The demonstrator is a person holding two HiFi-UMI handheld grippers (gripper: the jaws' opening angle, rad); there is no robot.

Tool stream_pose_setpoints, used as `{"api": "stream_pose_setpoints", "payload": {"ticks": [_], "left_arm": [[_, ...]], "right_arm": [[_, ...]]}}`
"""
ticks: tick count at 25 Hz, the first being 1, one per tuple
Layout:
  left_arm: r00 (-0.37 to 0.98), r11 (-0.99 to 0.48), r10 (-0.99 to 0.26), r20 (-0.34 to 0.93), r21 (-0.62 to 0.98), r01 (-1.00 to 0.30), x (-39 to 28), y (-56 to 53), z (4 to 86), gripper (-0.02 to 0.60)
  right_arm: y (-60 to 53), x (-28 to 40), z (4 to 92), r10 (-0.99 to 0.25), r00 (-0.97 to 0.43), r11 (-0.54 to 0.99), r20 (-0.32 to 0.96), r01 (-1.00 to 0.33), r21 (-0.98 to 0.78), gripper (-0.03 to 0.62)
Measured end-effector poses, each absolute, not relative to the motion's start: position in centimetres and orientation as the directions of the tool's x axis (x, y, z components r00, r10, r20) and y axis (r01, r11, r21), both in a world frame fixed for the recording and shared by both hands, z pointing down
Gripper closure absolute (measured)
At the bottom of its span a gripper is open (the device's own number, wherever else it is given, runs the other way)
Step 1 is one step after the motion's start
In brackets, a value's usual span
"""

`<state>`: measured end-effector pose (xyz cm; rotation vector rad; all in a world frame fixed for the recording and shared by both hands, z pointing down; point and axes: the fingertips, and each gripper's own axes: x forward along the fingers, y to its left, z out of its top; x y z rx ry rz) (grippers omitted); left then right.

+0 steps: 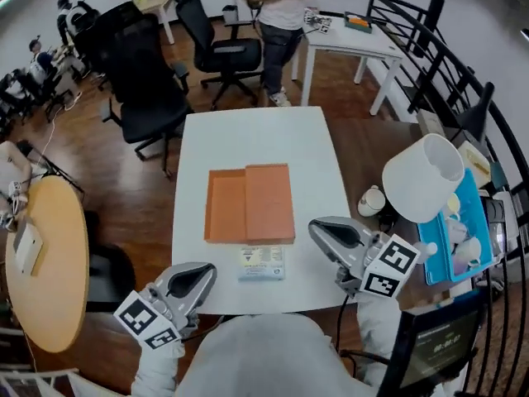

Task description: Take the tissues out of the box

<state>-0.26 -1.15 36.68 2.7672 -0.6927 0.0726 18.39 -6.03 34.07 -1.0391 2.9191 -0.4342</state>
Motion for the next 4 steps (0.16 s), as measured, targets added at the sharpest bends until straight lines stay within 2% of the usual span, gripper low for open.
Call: {"api": "stream_pose_setpoints", "payload": {"ticks": [4], "left_arm": [[0.844,-0.809,-0.523,0.119,0.242,-0.536,-5.3,-1.9,36.5,0.57]], "right_arm": [[-8.1,13.5,34.8,-0.579,-0.811,0.774,0.085,-0.579,-0.257,0.592]]}}
